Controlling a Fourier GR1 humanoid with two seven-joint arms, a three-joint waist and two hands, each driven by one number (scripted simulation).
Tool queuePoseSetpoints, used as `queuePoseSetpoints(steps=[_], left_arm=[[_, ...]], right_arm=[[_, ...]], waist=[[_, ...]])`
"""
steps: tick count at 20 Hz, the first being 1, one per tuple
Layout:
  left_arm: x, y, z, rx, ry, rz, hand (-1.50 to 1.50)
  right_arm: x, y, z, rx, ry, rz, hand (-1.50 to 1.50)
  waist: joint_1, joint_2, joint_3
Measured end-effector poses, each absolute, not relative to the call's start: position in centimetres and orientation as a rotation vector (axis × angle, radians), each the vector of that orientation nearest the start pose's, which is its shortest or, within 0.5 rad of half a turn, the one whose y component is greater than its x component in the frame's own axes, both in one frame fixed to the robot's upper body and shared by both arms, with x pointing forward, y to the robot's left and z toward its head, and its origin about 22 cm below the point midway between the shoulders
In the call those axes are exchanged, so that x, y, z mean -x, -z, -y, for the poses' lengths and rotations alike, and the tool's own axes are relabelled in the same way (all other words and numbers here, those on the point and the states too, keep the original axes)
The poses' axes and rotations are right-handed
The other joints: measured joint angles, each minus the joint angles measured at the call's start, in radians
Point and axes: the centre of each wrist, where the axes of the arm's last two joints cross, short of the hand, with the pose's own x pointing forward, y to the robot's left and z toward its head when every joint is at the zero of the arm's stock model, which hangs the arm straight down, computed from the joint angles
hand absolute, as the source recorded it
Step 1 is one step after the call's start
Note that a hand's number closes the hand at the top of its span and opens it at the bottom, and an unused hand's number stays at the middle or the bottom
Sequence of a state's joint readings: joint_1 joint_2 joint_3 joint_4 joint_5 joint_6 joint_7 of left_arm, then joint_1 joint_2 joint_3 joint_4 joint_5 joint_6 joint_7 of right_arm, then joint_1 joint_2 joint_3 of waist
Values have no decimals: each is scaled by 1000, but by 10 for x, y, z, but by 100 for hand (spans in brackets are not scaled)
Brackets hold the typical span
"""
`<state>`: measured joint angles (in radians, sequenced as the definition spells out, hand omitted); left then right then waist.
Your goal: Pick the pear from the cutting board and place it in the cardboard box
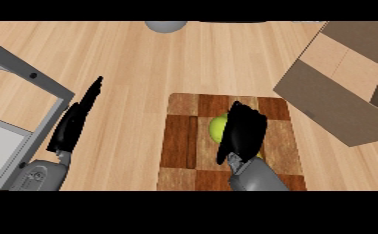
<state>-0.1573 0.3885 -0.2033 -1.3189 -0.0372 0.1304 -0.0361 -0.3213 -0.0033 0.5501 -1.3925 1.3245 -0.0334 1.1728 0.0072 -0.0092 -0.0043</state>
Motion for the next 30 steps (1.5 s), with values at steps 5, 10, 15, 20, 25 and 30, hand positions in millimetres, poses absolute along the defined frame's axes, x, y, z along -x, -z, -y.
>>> queuePoseSetpoints(steps=[5, 10, 15, 20, 25, 30], left_arm=[[-282, -2, -271, -291, 443, 1499, 0], [-283, -3, -267, -283, 459, 1507, 0], [-283, 5, -264, -291, 455, 1494, 0], [-286, 4, -272, -303, 434, 1484, 0], [-283, 8, -280, -314, 427, 1474, 0], [-277, 9, -279, -318, 420, 1467, 0]], right_arm=[[-343, -54, 108, 1284, -781, 851, 150], [-405, -91, 136, 1314, -784, 819, 150], [-437, -128, 127, 1405, -764, 839, 150], [-450, -166, 115, 1548, -694, 847, 150], [-455, -206, 115, 1650, -604, 838, 150], [-456, -233, 138, 1709, -501, 820, 150]], waist=[[35, 23, 4], [52, 29, 5], [39, 25, 4], [24, 17, 4], [9, 11, 4], [-3, 6, 4]])
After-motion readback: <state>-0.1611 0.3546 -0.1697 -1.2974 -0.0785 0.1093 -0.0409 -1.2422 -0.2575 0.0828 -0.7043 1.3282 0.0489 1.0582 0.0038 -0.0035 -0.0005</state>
